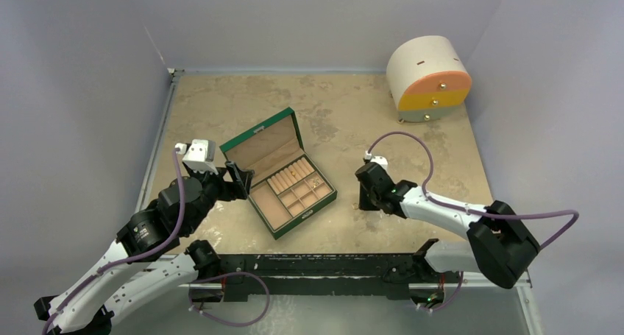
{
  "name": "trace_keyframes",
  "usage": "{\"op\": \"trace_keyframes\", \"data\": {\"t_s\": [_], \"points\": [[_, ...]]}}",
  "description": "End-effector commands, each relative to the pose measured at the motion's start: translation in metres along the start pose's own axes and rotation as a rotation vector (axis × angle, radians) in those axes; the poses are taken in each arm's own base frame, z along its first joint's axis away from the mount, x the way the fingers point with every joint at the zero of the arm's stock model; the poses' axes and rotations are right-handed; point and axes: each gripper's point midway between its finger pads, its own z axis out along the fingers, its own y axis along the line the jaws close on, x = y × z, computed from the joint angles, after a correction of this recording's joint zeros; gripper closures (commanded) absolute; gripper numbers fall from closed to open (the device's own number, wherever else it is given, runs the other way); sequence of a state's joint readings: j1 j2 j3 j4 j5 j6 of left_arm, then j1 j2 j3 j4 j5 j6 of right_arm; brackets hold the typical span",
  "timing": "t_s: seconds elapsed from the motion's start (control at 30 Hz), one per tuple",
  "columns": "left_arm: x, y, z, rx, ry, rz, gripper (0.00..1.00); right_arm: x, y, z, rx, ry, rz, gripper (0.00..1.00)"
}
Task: Organize the mixed jewelry
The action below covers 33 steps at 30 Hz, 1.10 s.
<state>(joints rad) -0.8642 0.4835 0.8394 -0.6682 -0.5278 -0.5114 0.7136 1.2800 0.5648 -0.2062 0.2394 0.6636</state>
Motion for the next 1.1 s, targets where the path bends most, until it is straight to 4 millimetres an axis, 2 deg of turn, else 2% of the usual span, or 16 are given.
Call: {"op": "trace_keyframes", "data": {"t_s": [0.0,0.3,0.67,1.07], "points": [[-0.011,-0.005,0.001,0.014,-0.035,-0.007,0.22,0.008,0.002,-0.009,-0.031,0.009,0.043,0.86],[-0.01,-0.005,0.002,0.015,-0.033,-0.008,0.22,-0.007,0.011,-0.026,-0.077,-0.042,0.08,0.83],[-0.011,-0.005,0.001,0.016,-0.037,-0.014,0.22,-0.021,0.018,-0.019,-0.061,-0.071,0.124,0.79],[-0.01,-0.005,0.001,0.017,-0.036,-0.013,0.22,-0.016,0.014,-0.01,-0.023,-0.051,0.112,0.79]]}}
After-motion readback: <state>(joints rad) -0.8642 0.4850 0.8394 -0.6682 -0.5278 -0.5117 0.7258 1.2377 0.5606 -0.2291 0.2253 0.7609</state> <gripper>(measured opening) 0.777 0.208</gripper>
